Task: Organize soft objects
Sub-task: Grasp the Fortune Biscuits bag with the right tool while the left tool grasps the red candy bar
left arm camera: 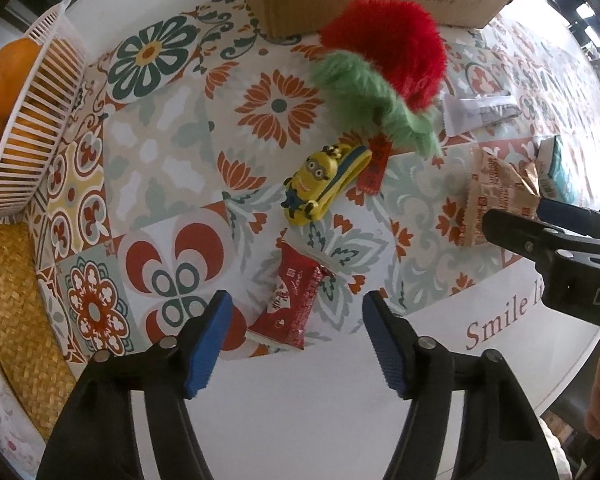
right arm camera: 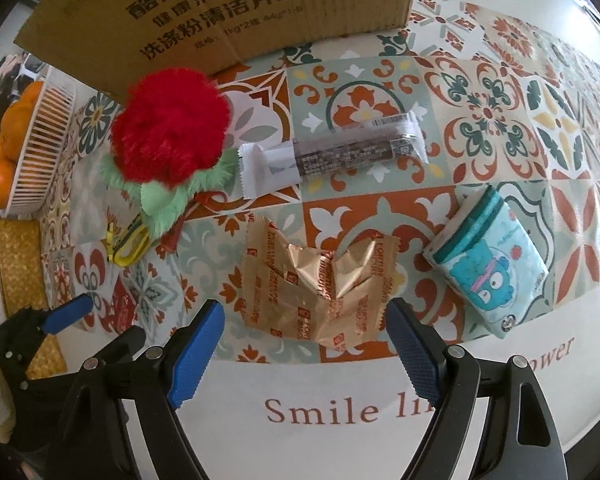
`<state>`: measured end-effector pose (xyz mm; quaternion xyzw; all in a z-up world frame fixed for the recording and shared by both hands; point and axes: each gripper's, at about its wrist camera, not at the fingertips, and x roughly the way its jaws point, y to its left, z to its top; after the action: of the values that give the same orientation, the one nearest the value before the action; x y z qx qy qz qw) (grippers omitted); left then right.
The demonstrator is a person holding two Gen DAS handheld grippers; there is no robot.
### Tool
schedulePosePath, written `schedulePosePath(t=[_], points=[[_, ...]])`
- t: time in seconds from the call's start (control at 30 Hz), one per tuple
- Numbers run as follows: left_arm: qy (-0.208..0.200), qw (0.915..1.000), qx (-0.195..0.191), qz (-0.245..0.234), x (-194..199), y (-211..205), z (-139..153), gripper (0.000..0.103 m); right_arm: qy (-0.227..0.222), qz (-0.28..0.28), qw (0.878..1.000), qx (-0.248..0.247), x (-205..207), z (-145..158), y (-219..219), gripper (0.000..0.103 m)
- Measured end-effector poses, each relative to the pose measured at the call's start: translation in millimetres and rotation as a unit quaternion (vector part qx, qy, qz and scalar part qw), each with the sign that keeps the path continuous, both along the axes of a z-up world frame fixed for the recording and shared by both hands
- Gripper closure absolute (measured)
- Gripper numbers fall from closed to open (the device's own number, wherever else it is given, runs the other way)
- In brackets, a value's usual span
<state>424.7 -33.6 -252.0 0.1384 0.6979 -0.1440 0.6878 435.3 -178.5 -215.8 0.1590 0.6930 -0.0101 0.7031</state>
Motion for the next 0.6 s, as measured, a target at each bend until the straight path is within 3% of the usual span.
schedulePosePath(t=[0.13, 0.5, 0.6], points=[[0.0, 1.0, -0.003, 0.005, 5, 3, -10, 0.045, 0.001, 0.001, 1.0, -0.001, 5, -5, 5, 0.02], [-0.001, 0.9997, -0.009, 0.024, 12, 11, -36, 0.074, 0.01, -0.003, 1.0, -0.01, 20, -22, 16, 0.026], [-0.001, 0.9993, -0.019, 0.033, 9, 15, -37, 0.078, 0.006, -0.001, 1.0, -0.018, 18, -22, 19, 0.038]])
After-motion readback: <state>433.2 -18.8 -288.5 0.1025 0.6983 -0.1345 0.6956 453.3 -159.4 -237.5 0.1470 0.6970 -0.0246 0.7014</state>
